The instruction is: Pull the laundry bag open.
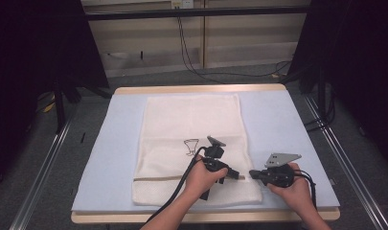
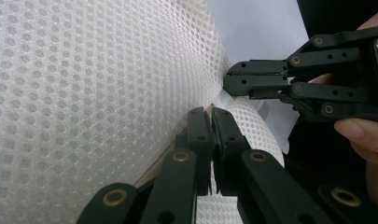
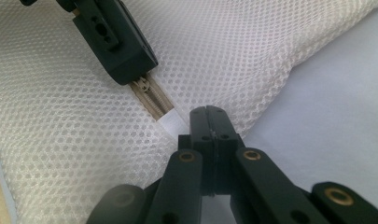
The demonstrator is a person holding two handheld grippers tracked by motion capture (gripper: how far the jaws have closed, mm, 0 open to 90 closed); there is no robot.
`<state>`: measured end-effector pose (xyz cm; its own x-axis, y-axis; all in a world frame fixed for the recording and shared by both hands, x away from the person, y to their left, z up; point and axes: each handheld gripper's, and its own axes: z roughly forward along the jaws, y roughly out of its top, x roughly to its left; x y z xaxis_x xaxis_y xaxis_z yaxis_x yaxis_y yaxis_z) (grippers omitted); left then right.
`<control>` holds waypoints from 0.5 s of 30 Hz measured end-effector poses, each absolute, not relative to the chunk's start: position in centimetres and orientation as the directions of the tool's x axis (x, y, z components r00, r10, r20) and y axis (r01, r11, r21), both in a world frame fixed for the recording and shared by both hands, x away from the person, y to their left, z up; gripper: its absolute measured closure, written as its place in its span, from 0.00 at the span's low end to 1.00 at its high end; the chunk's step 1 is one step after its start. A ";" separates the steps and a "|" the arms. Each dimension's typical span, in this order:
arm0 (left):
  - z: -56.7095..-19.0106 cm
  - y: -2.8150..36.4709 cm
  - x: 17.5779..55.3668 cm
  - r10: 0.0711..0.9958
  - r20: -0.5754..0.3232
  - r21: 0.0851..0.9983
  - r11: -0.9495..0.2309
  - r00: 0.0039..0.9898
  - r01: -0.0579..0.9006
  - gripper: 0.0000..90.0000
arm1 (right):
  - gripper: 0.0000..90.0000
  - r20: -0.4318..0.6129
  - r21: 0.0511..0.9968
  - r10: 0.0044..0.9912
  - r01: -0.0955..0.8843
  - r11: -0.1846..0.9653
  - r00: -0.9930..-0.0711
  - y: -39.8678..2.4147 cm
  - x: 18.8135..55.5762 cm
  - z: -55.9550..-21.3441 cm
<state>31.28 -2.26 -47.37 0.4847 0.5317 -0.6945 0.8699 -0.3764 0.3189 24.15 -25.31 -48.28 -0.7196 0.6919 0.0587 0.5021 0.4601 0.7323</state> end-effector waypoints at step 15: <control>-47.3 -2.1 31.1 0.532 -0.702 0.314 -0.366 0.474 0.876 0.97 | 1.00 0.071 0.733 0.689 0.506 0.455 -0.721 -25.4 24.3 -48.3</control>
<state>31.14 -2.06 -47.26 0.4736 0.5318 -0.7021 0.8762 -0.3655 0.3141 24.25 -25.43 -48.32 -0.7213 0.6890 0.0707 0.5061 0.4547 0.7329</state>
